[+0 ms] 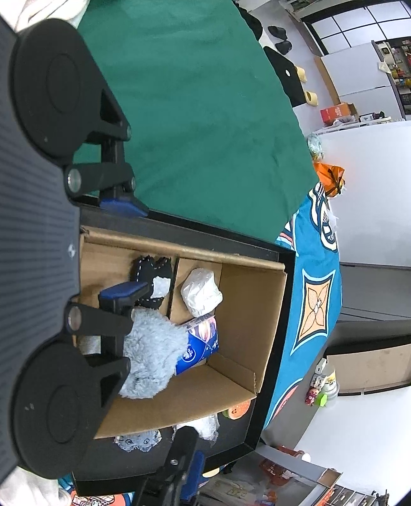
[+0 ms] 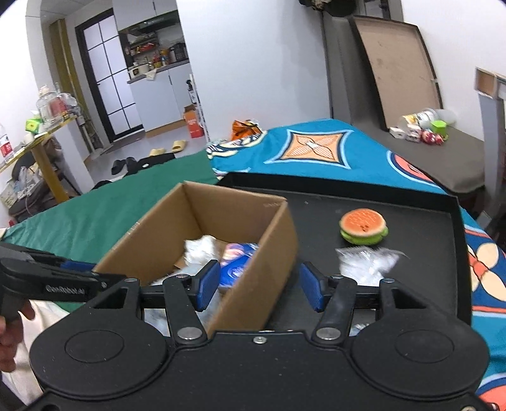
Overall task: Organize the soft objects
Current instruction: 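Carry the black-and-white plush into the box and open the right tool, then grasp the blue denim plush on the tray with the right tool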
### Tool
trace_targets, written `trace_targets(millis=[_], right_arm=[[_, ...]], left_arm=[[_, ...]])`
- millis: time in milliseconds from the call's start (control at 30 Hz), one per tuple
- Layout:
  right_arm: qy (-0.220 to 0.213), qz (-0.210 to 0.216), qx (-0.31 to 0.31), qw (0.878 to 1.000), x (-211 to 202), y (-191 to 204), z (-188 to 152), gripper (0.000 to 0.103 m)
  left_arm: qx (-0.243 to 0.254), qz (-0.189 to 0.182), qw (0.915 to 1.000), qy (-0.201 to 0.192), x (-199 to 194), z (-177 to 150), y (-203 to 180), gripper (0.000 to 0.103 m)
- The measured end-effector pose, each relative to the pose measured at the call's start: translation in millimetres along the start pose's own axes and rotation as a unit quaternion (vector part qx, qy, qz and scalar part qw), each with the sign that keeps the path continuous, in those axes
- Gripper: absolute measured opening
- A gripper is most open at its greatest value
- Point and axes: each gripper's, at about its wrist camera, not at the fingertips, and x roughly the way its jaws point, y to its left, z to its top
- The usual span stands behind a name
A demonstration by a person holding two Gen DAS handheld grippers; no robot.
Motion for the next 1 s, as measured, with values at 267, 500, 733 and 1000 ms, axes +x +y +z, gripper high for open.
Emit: trace_targets(millis=[267,500,733,1000], right_arm=[[0.029,-0.03,0.024,0.999,10.8,-27.2,-18.5,0.056],[0.045,-0.058,0.037,0.997,18.2,-49.0,-36.1,0.055],[0.063,-0.085,0.047,0.993,28.3,-69.1,-51.9,0.055],[0.076,-0.084,0.061,0.992,33.7,-82.2,-65.0,0.055]], left_arm=[[0.006,0.013,0.9999,0.003,1.9,2.2,-12.6,0.05],[0.024,0.026,0.9994,-0.004,0.5,6.1,-26.4,0.058],[0.04,0.04,0.9984,-0.002,1.3,6.2,-37.1,0.06],[0.049,0.057,0.9971,0.0,3.1,6.0,-43.5,0.061]])
